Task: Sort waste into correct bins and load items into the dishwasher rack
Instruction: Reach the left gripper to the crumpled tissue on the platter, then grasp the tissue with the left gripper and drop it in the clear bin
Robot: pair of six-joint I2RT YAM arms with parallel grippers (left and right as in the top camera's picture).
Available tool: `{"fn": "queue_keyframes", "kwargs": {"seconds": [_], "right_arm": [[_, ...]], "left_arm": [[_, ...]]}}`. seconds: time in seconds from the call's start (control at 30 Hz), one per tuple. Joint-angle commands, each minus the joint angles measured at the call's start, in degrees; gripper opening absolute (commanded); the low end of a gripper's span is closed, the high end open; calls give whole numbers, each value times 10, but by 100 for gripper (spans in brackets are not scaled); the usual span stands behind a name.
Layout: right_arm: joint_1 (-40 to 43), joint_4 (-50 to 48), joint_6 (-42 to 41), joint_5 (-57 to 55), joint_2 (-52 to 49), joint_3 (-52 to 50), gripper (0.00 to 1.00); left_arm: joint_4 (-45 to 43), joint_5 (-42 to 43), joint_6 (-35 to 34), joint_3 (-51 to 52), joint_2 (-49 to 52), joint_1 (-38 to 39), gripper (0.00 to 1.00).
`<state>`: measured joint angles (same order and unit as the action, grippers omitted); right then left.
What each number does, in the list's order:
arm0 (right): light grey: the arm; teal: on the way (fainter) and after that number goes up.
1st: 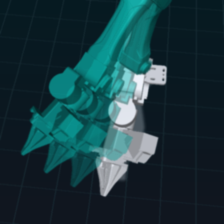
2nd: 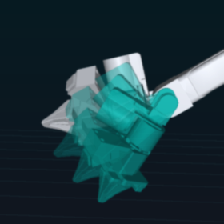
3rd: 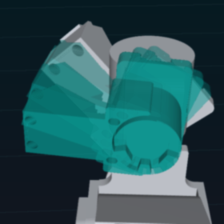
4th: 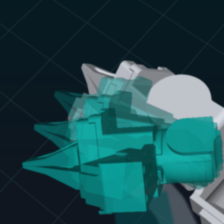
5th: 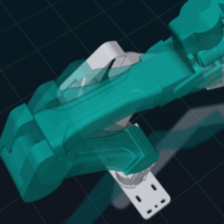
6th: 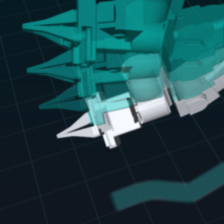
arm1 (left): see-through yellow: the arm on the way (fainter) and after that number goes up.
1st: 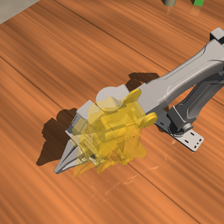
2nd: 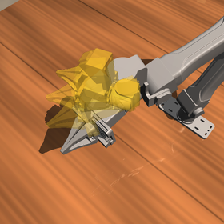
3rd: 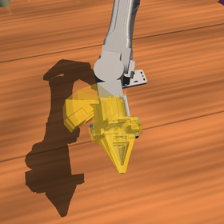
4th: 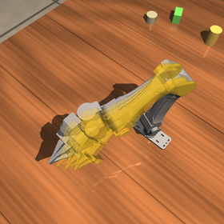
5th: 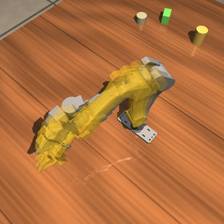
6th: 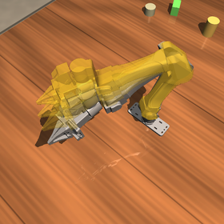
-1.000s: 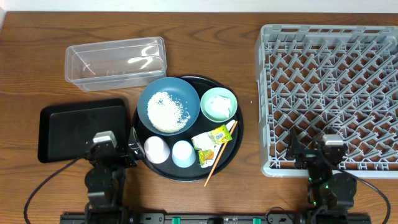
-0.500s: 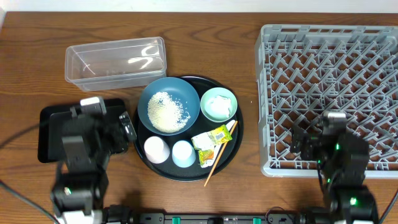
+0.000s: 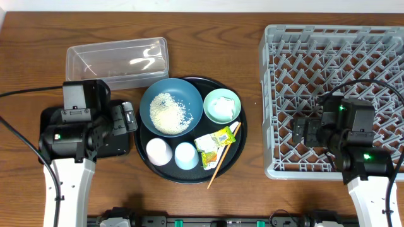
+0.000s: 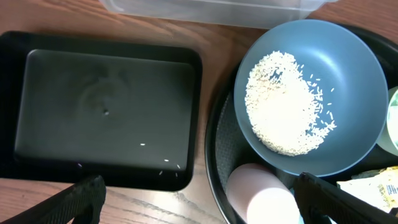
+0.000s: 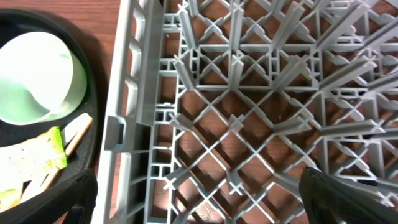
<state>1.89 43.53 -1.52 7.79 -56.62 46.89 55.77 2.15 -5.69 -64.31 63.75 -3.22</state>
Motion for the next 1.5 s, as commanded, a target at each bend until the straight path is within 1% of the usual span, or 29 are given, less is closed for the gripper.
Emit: {"fn": "queue_keyframes", "kwargs": {"seconds": [0.0, 0.17, 0.4, 0.53, 0.63, 0.73, 0.8, 0.9, 1.07, 1.13, 1.33, 1.4, 1.47], "right_arm": [[-8, 0, -4, 14, 1, 12, 99], [-8, 4, -1, 87, 1, 12, 99], [-8, 2, -1, 90, 1, 12, 99], [-8, 3, -2, 90, 1, 12, 99], [-8, 6, -2, 90, 1, 12, 99], [-8, 13, -2, 90, 1, 12, 99], [-8, 16, -2, 90, 1, 12, 99], [-8, 17, -2, 90, 1, 12, 99], [-8, 18, -2, 90, 1, 12, 99], [-8, 19, -2, 90, 1, 12, 99], [-8, 24, -2, 90, 1, 12, 99], [-8, 26, -2, 90, 1, 12, 99], [-8, 26, -1, 90, 1, 12, 99]], "left_arm": [[-7, 48, 7, -12, 3, -2, 98], [-19, 95, 7, -12, 10, -2, 98], [-25, 107, 7, -12, 34, 11, 98], [-42, 107, 7, -12, 62, 48, 98], [-68, 105, 7, -12, 89, 90, 98], [-92, 85, 7, -12, 117, 135, 98], [-113, 69, 7, -12, 136, 168, 99], [-164, 61, -6, -12, 167, 222, 97], [-273, 62, -87, -12, 232, 293, 96], [-314, 67, -106, -12, 261, 318, 96], [-409, 81, -106, -12, 334, 370, 96], [-433, 81, -106, -12, 355, 379, 88], [-450, 81, -105, -12, 372, 385, 86]]}}
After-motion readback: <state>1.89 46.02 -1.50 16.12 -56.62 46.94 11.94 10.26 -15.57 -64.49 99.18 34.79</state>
